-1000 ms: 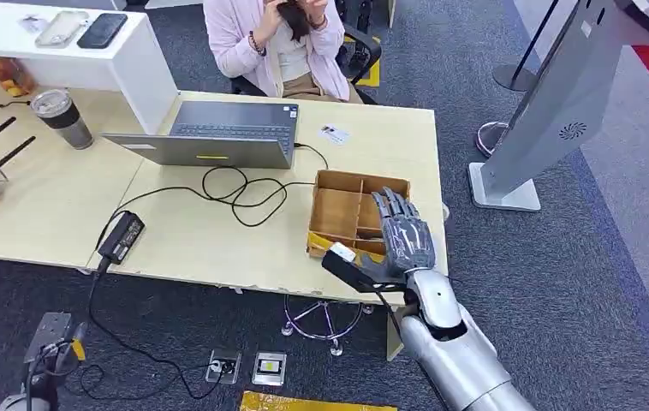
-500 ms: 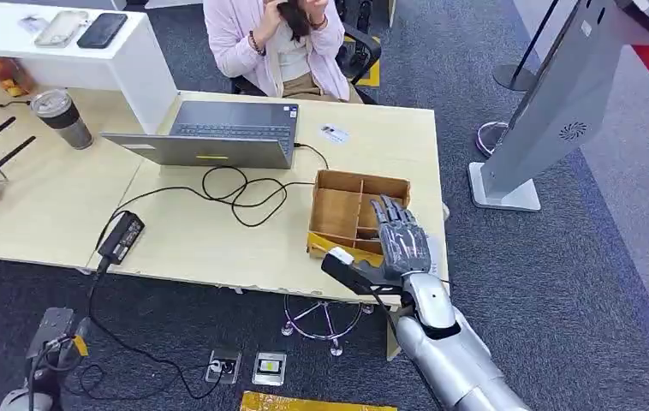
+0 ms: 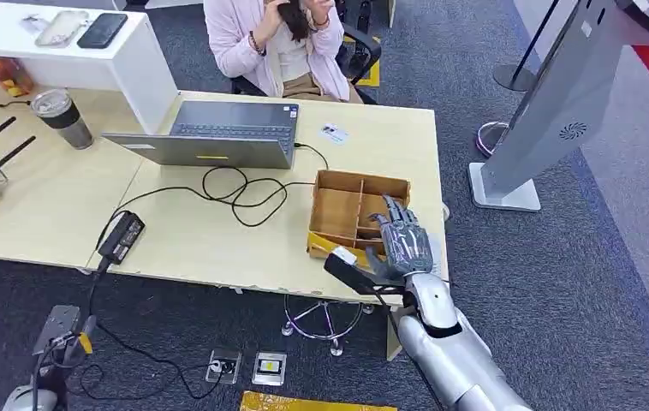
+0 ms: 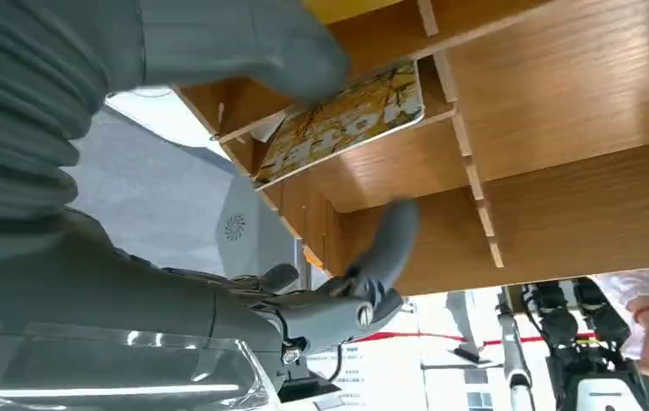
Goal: Pass the card to the sensor for recognition and then transmit it.
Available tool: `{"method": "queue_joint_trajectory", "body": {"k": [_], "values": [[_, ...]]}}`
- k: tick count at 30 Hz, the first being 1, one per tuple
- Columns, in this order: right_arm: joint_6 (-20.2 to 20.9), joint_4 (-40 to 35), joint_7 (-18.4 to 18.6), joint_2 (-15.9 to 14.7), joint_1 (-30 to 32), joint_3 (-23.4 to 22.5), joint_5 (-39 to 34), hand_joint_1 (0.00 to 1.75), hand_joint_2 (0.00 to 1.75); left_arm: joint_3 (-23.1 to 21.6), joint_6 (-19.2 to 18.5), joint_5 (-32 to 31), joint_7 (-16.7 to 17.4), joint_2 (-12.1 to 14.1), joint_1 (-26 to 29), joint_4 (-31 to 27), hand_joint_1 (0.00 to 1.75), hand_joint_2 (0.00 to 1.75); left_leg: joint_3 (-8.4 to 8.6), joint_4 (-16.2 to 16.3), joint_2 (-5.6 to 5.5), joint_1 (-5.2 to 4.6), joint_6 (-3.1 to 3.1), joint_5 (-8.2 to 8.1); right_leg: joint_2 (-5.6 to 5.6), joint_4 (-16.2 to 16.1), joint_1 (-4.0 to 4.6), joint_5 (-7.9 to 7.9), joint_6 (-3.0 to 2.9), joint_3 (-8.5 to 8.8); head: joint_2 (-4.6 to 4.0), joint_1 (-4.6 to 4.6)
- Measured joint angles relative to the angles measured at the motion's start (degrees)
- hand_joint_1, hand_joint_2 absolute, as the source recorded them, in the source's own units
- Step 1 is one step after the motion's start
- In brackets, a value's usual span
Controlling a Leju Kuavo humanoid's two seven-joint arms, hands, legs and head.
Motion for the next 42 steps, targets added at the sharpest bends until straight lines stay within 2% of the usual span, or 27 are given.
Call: {"method": "queue_joint_trajectory", "body": {"k": [1, 4, 5, 8, 10, 33, 42], "values": [[0.00, 0.09, -0.04, 0.02, -0.04, -0.02, -0.02, 0.79, 1.75, -0.02, 0.09, 0.00, 0.00, 0.02, 0.00, 0.02, 0.00, 0.00, 0.00, 0.00, 0.00, 0.00, 0.00, 0.00, 0.01, 0.00, 0.00, 0.00, 0.00, 0.00, 0.00, -0.02], [-0.02, 0.31, -0.50, 0.04, -0.05, -0.02, -0.02, 1.03, 1.75, -0.31, 0.57, 0.07, 0.00, 0.09, -0.02, 0.22, 0.00, 0.00, 0.00, 0.00, 0.00, 0.00, 0.00, 0.00, 0.00, 0.00, 0.00, 0.00, 0.00, 0.00, 0.00, 0.00], [-0.07, 0.37, -0.50, 0.20, -0.06, -0.04, 0.00, 1.54, 1.75, -0.35, 0.68, 0.13, 0.00, 0.13, -0.03, 0.29, 0.00, 0.00, 0.00, 0.00, 0.00, 0.00, 0.00, 0.00, 0.00, 0.00, 0.00, 0.00, 0.00, -0.01, 0.00, 0.02], [-0.20, 0.68, -0.48, 0.35, -0.08, -0.04, 0.07, 1.62, 1.75, -0.63, 0.70, 0.22, 0.00, 0.15, -0.02, 0.33, 0.00, 0.00, -0.01, 0.00, 0.00, 0.00, 0.00, 0.00, 0.00, 0.00, 0.00, 0.00, 0.00, -0.01, 0.00, 0.00], [-0.24, 0.90, -0.48, 0.39, -0.14, -0.07, 0.07, 1.75, 1.75, -0.81, 0.70, 0.24, 0.00, 0.15, -0.04, 0.44, 0.00, 0.00, 0.00, 0.00, 0.00, 0.00, 0.00, 0.00, 0.00, 0.00, 0.00, 0.00, 0.00, 0.00, 0.00, 0.02], [-1.33, 1.55, -2.27, 0.66, -0.27, -1.03, -0.33, 1.75, 1.75, -1.64, 0.79, 0.85, 0.31, 0.31, -0.29, 1.12, 0.00, 0.00, 0.00, 0.00, 0.00, 0.00, 0.00, 0.00, 0.00, 0.00, 0.00, 0.00, 0.00, 0.00, 0.00, 0.00], [-0.90, -1.03, -1.70, 0.81, -2.71, -1.95, 1.90, 1.75, 1.75, -1.86, 0.81, 0.83, 0.31, 0.39, -0.32, 1.25, 0.00, 0.00, 0.00, 0.00, 0.00, 0.00, 0.00, 0.01, 0.00, 0.00, 0.00, 0.00, 0.00, -0.01, 0.00, 0.00]]}}
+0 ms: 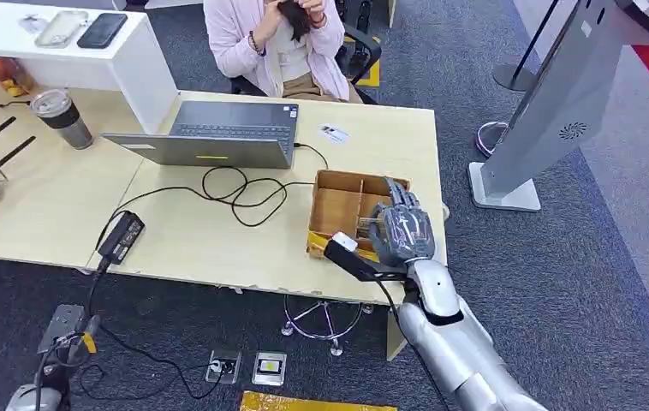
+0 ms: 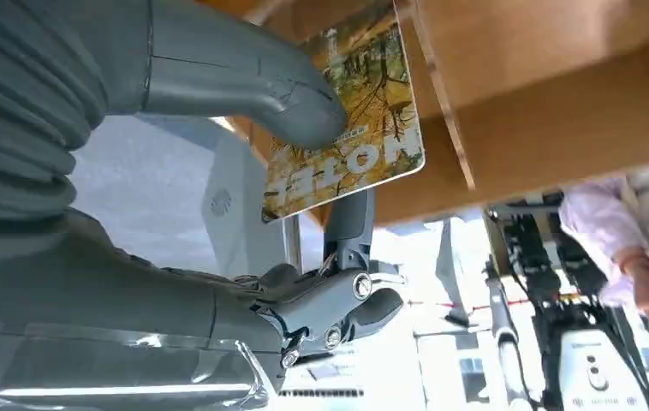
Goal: Pass the card to the sensor for recognition and then transmit it.
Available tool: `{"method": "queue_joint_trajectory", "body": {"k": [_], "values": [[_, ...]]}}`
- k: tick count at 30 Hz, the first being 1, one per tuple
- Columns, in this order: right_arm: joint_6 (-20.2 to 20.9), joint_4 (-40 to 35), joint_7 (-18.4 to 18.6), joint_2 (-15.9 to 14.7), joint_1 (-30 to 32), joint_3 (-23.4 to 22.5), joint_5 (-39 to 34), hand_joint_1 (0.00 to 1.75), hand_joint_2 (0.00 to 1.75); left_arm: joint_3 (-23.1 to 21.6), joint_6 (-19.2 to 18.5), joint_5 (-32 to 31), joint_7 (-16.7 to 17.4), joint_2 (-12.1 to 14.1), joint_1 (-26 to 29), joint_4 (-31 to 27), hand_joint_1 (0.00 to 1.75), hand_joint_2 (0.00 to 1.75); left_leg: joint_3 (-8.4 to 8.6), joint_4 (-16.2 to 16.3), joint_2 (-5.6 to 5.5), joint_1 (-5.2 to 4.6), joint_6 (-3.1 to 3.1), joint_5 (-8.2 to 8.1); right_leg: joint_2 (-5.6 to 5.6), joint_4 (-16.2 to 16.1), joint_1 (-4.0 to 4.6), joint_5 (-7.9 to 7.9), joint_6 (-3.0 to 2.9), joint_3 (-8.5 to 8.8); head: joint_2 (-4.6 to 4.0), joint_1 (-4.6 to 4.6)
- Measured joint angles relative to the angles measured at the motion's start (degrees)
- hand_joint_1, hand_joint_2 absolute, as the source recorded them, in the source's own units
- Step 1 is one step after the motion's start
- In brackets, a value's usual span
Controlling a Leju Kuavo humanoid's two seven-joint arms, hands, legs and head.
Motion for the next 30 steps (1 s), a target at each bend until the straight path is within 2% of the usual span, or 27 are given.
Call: {"method": "queue_joint_trajectory", "body": {"k": [6, 30], "values": [[1.25, -2.08, 0.04, 0.04, -2.21, -0.85, 1.20, 1.75, 1.75, -0.55, 0.28, -0.09, 0.00, 0.04, -0.47, 0.28, 0.00, 0.00, 0.00, 0.00, 0.00, 0.00, -0.02, 0.02, 0.00, 0.01, 0.00, 0.00, 0.00, 0.01, 0.00, -0.02], [2.14, -3.25, 0.20, 2.45, -3.06, -1.40, 3.23, 1.75, 1.75, -1.16, 0.87, -0.17, -0.81, 0.55, -2.04, 2.56, 0.00, 0.00, 0.00, 0.00, 0.00, 0.00, -0.03, 0.02, 0.00, 0.02, 0.00, 0.00, 0.00, 0.00, 0.00, 0.00]]}}
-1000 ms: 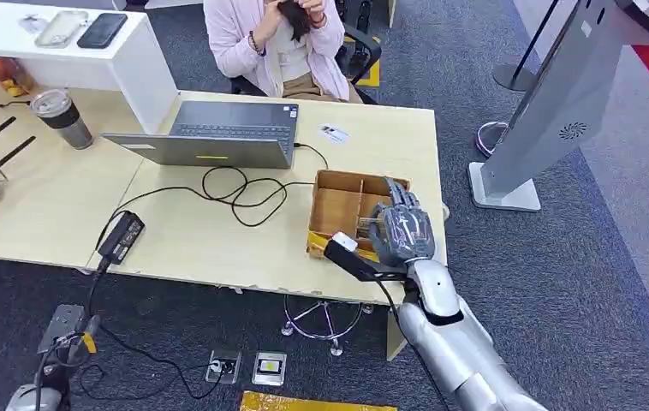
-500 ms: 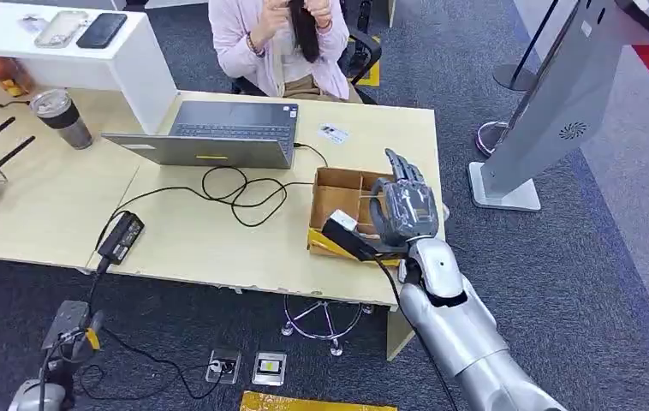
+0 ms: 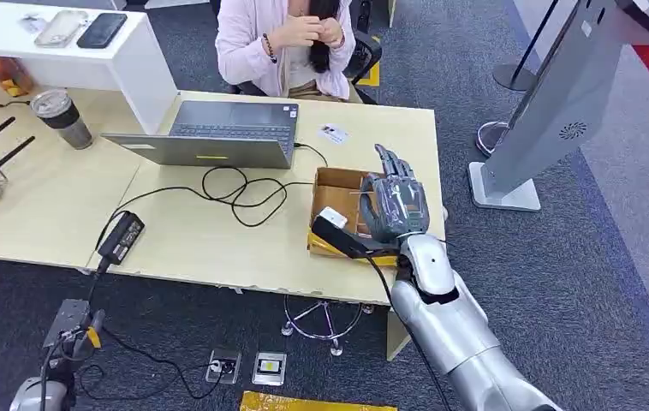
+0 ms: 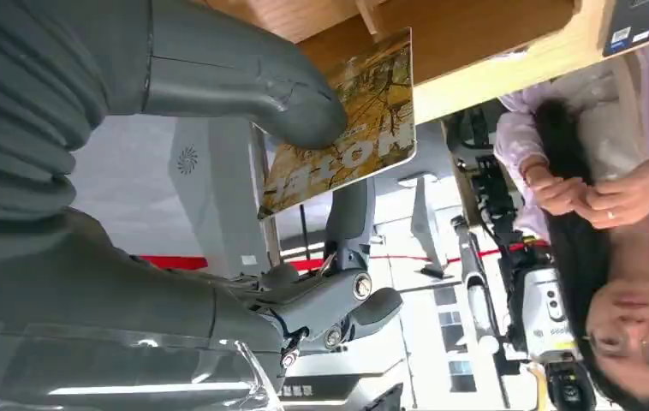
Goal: Pass the card to the sensor for recognition and then transmit it.
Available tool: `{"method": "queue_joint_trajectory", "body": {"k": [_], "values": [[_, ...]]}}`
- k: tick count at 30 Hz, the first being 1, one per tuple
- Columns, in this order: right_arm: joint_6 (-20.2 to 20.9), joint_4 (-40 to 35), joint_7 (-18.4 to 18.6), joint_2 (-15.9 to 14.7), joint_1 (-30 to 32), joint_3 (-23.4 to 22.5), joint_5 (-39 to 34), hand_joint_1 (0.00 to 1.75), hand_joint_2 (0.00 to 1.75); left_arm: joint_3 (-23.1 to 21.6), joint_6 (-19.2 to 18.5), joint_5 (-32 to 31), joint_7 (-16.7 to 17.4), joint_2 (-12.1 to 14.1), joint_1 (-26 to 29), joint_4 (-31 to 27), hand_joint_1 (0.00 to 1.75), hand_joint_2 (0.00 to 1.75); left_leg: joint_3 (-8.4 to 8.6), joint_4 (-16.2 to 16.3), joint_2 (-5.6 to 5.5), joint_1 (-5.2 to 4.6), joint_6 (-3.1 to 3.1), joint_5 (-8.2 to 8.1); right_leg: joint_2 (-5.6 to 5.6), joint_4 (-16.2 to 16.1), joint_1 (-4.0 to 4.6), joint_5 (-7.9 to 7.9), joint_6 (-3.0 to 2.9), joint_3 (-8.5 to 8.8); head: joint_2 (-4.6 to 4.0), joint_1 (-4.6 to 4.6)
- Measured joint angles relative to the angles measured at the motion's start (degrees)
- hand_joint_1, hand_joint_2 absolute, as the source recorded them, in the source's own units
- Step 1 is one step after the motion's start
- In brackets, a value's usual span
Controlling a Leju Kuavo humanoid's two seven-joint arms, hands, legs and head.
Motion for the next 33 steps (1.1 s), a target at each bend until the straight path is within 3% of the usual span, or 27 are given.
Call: {"method": "queue_joint_trajectory", "body": {"k": [33], "values": [[2.08, 3.32, 0.26, 3.24, -4.83, -0.04, 0.90, 1.75, 1.75, -2.40, 1.07, -0.20, -0.07, 0.00, -1.17, 0.15, 0.00, 0.00, -0.01, 0.00, 0.00, 0.00, 0.00, 0.00, 0.00, 0.02, 0.00, 0.00, 0.00, -0.01, 0.00, 0.00]]}}
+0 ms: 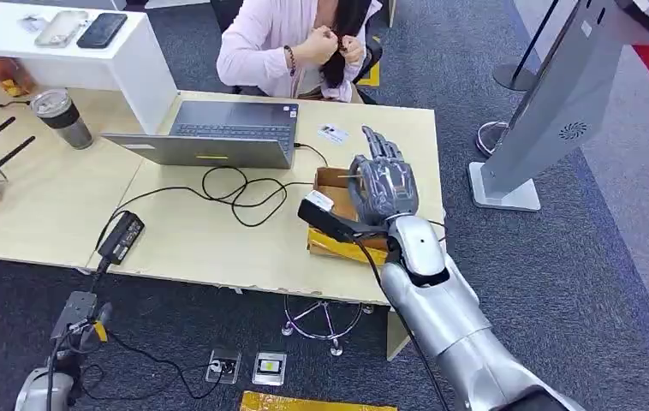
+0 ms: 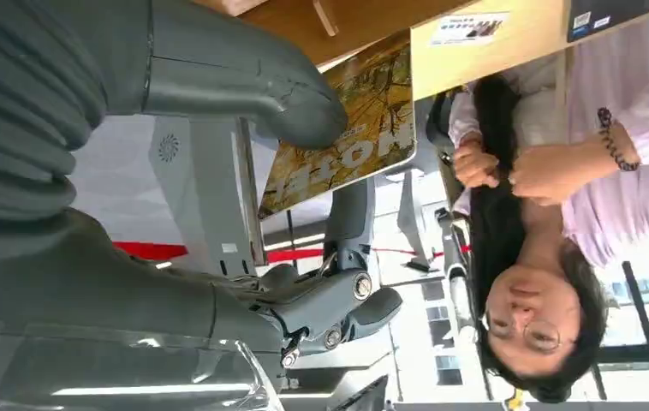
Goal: Pass the card to the sensor for recognition and then transmit it.
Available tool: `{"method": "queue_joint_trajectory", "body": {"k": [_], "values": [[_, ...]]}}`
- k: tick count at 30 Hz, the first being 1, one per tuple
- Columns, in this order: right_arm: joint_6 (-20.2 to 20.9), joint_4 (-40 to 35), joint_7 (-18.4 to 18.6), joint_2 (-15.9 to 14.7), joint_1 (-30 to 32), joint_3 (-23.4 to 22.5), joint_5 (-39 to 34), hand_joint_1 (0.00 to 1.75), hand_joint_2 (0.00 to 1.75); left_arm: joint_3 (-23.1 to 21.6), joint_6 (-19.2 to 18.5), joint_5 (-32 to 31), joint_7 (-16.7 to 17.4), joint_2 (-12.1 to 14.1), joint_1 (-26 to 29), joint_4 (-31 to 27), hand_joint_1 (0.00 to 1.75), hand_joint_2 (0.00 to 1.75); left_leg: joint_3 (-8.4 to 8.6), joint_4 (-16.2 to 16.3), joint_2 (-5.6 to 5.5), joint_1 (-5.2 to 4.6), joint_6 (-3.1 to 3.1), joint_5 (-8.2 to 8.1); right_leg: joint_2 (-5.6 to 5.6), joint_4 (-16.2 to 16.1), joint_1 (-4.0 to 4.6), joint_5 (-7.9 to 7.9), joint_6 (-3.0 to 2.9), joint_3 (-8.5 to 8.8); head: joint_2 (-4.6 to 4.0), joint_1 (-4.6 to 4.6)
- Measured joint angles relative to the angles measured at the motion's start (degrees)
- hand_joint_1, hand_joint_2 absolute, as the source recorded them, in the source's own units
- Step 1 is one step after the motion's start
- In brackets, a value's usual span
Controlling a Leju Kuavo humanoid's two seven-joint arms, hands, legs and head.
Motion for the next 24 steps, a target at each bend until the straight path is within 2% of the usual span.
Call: {"method": "queue_joint_trajectory", "body": {"k": [13, 24], "values": [[2.01, 8.48, 2.40, 1.25, -9.29, 0.00, 2.93, 1.75, 1.75, -1.66, 0.77, -0.28, 0.59, -0.04, -1.89, 0.61, 0.00, 0.00, 0.00, 0.01, 0.00, 0.00, -0.01, 0.01, 0.00, 0.01, 0.00, 0.01, 0.00, 0.00, 0.00, 0.02], [2.78, 11.87, 3.17, 1.86, -11.51, 0.00, 3.63, 1.75, 1.75, -2.84, 1.05, -0.28, 1.07, -0.02, -2.54, 1.01, 0.00, 0.00, 0.00, 0.01, 0.00, 0.00, -0.01, 0.01, 0.00, 0.01, 0.00, 0.00, 0.00, -0.01, 0.00, 0.00]]}}
